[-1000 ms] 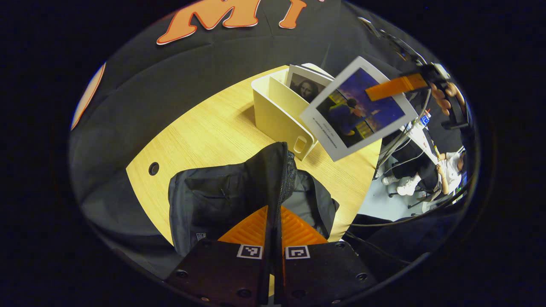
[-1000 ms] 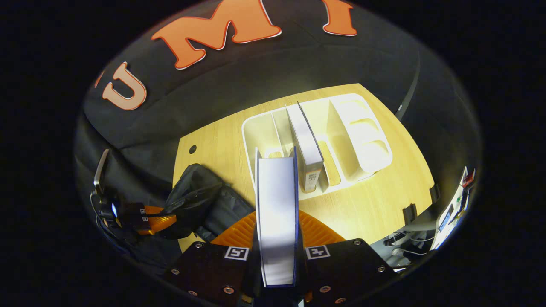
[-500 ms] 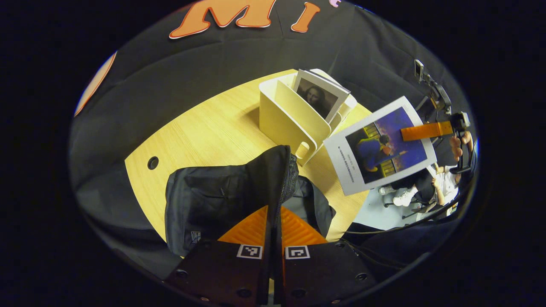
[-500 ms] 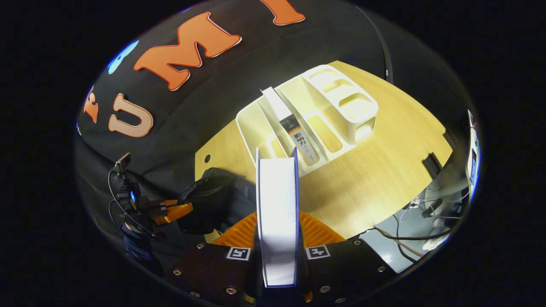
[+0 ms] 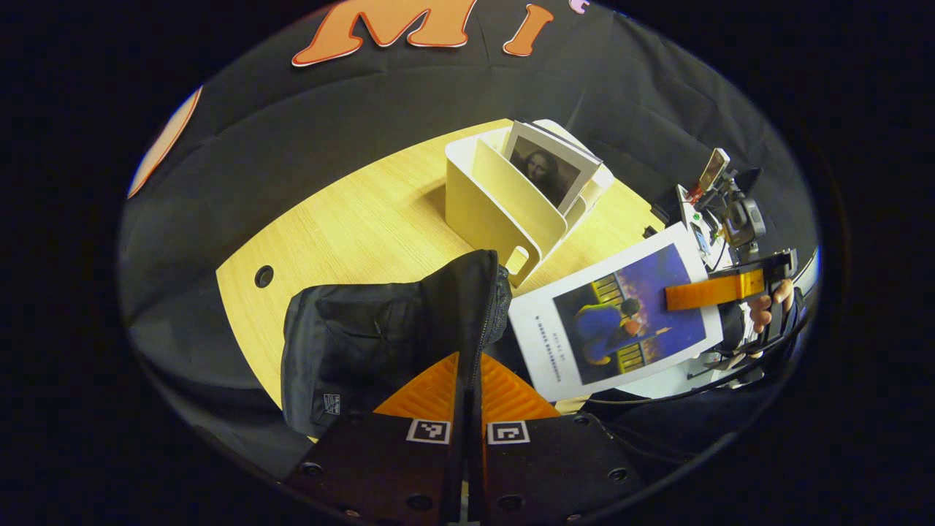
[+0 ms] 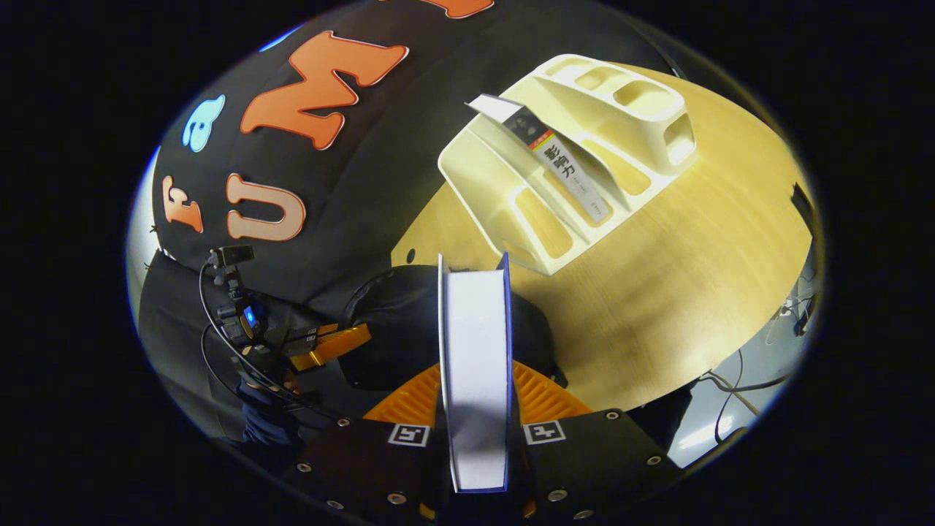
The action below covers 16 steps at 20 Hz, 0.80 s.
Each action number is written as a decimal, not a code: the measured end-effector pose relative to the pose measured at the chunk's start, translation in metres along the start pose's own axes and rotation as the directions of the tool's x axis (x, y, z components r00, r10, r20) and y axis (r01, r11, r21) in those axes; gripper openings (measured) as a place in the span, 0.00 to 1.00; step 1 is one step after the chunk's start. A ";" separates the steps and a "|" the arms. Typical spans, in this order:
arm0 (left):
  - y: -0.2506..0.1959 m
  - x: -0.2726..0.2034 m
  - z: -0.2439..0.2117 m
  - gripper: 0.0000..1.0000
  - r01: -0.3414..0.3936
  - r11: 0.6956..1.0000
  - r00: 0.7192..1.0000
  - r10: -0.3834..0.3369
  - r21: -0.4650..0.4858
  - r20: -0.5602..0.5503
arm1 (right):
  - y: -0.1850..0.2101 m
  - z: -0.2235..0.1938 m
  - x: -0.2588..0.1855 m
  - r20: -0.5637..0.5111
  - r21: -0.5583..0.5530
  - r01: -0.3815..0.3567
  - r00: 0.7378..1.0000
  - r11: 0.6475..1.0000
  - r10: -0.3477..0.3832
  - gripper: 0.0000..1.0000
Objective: Open the schoolbag, grab two books from the bookshelf and put them into the schoolbag.
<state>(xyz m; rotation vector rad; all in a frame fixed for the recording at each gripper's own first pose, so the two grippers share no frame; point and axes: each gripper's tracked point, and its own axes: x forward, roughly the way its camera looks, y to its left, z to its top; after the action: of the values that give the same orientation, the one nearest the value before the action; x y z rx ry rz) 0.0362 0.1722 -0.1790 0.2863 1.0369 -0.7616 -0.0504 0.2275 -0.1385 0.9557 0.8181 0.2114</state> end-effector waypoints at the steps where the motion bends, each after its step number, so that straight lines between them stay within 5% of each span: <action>1: -0.001 0.001 0.001 0.04 -0.003 1.000 1.000 0.003 -0.001 0.001 | 0.002 -0.003 0.009 0.000 0.008 -0.017 1.000 1.000 0.017 0.32; 5: -0.004 -0.003 0.003 0.05 -0.008 1.000 1.000 0.008 -0.012 0.015 | -0.012 -0.023 0.056 -0.036 0.057 -0.020 0.999 0.998 0.022 0.32; 10: -0.005 -0.010 0.000 0.04 -0.009 1.000 0.999 0.010 -0.028 0.032 | 0.003 -0.024 0.084 0.001 0.106 -0.127 0.992 0.986 0.128 0.32; 16: -0.006 -0.012 0.001 0.05 -0.006 0.998 0.999 0.009 -0.056 0.048 | 0.024 -0.027 0.111 0.010 0.108 -0.174 0.985 0.979 0.174 0.32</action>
<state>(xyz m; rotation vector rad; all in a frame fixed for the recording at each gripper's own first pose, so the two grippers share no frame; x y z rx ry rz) 0.0293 0.1727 -0.1676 0.2227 1.0095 -0.7285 0.0113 0.3146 -0.1858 1.1314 0.7511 0.3205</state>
